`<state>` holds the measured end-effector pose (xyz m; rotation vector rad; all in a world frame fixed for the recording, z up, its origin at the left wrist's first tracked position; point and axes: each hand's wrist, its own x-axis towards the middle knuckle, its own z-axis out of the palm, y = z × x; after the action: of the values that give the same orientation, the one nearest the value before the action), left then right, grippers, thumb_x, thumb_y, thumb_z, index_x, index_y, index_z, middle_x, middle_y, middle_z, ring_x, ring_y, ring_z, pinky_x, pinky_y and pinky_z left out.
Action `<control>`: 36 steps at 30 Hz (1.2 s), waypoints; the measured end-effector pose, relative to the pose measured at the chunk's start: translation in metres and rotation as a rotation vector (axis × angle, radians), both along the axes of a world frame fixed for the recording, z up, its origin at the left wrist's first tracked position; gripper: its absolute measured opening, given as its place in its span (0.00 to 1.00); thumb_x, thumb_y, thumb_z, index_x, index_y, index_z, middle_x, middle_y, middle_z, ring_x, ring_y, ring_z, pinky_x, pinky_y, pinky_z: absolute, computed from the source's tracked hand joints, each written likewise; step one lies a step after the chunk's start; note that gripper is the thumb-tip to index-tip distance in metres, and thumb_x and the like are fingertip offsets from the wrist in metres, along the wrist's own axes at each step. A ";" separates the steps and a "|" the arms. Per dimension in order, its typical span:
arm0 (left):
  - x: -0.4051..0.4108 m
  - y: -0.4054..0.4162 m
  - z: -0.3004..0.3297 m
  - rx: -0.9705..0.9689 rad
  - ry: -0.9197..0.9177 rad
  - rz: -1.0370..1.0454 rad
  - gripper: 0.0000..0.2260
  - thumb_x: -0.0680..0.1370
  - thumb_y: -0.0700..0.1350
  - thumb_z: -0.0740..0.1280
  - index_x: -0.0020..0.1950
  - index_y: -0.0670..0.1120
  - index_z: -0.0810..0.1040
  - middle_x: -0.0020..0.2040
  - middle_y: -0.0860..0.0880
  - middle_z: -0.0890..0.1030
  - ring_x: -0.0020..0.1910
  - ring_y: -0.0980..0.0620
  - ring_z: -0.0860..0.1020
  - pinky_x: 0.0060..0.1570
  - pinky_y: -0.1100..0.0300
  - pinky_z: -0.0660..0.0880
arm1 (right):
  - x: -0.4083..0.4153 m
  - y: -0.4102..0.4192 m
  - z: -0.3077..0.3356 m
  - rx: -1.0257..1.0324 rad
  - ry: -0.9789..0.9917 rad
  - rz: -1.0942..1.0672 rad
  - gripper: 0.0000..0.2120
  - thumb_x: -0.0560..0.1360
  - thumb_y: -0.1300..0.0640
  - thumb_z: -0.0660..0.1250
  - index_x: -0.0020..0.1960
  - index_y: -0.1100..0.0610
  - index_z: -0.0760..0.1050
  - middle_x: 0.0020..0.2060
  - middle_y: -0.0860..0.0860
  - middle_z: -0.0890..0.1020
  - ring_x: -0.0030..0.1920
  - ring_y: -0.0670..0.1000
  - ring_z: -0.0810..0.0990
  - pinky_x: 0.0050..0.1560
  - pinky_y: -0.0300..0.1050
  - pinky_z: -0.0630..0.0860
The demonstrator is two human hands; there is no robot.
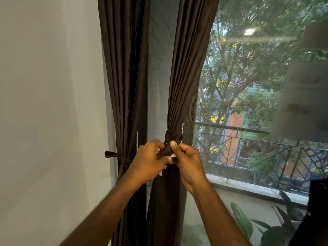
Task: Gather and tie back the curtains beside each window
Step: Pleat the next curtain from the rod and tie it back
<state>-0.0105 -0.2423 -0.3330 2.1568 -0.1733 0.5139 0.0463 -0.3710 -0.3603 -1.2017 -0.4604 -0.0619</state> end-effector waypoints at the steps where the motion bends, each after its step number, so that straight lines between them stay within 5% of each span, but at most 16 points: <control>1: 0.001 0.000 -0.002 -0.021 0.016 -0.006 0.02 0.79 0.40 0.70 0.51 0.44 0.79 0.39 0.47 0.85 0.33 0.54 0.84 0.36 0.55 0.83 | 0.000 -0.001 -0.001 -0.020 -0.029 -0.003 0.13 0.80 0.55 0.69 0.47 0.66 0.82 0.39 0.63 0.84 0.39 0.59 0.81 0.41 0.48 0.81; 8: 0.010 0.013 0.018 -0.136 0.018 -0.116 0.13 0.84 0.38 0.61 0.39 0.43 0.77 0.27 0.54 0.71 0.24 0.59 0.67 0.28 0.65 0.64 | 0.001 -0.010 -0.027 -0.199 -0.259 -0.077 0.09 0.82 0.65 0.66 0.56 0.56 0.82 0.42 0.56 0.86 0.42 0.50 0.84 0.45 0.45 0.80; 11: 0.014 -0.001 0.021 -0.105 -0.180 -0.204 0.13 0.84 0.41 0.60 0.47 0.39 0.81 0.34 0.48 0.80 0.33 0.49 0.78 0.34 0.58 0.75 | -0.008 -0.005 -0.041 -0.290 -0.396 -0.131 0.08 0.82 0.63 0.66 0.59 0.54 0.72 0.42 0.53 0.85 0.43 0.53 0.86 0.47 0.51 0.83; 14: 0.024 -0.003 0.012 0.209 -0.291 -0.184 0.13 0.82 0.47 0.61 0.54 0.44 0.83 0.41 0.48 0.84 0.41 0.50 0.82 0.44 0.50 0.80 | -0.016 -0.013 -0.041 -0.374 -0.529 -0.182 0.08 0.81 0.63 0.67 0.59 0.57 0.74 0.42 0.46 0.86 0.45 0.49 0.86 0.47 0.41 0.81; 20: 0.028 0.006 0.007 0.305 -0.330 -0.215 0.17 0.81 0.52 0.57 0.41 0.46 0.80 0.33 0.49 0.77 0.33 0.51 0.76 0.39 0.45 0.74 | -0.012 -0.050 0.001 -0.422 -0.833 -0.460 0.10 0.77 0.67 0.70 0.54 0.56 0.84 0.50 0.49 0.83 0.53 0.42 0.81 0.55 0.34 0.74; 23: 0.028 0.000 0.006 0.319 -0.386 -0.247 0.15 0.81 0.54 0.59 0.41 0.49 0.77 0.32 0.53 0.75 0.30 0.52 0.75 0.33 0.49 0.74 | -0.005 -0.053 0.019 -0.410 -0.829 -0.434 0.07 0.78 0.64 0.69 0.53 0.58 0.83 0.53 0.51 0.82 0.59 0.45 0.80 0.60 0.39 0.75; 27: 0.030 -0.005 0.000 0.227 -0.446 -0.208 0.19 0.83 0.55 0.58 0.47 0.44 0.83 0.36 0.53 0.82 0.35 0.54 0.80 0.36 0.47 0.77 | -0.007 -0.049 0.025 -0.421 -0.789 -0.372 0.07 0.81 0.62 0.68 0.57 0.54 0.78 0.46 0.44 0.82 0.48 0.47 0.82 0.49 0.44 0.78; 32: 0.036 -0.008 -0.009 -0.047 -0.456 -0.117 0.23 0.82 0.58 0.60 0.42 0.42 0.83 0.34 0.45 0.81 0.33 0.44 0.80 0.35 0.40 0.75 | -0.003 -0.046 0.016 -0.473 -0.722 -0.353 0.32 0.74 0.63 0.73 0.68 0.43 0.60 0.47 0.42 0.82 0.54 0.51 0.82 0.59 0.60 0.76; 36: 0.036 -0.011 -0.007 -0.056 -0.504 -0.042 0.21 0.81 0.57 0.62 0.40 0.42 0.84 0.29 0.47 0.79 0.28 0.46 0.77 0.29 0.43 0.72 | 0.004 -0.038 0.005 -0.454 -0.811 -0.469 0.29 0.75 0.61 0.73 0.66 0.43 0.61 0.53 0.43 0.77 0.53 0.55 0.80 0.54 0.64 0.75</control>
<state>0.0251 -0.2537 -0.3403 1.9283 -0.4729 1.0192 0.0503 -0.4086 -0.3553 -1.6970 -0.9181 -0.9131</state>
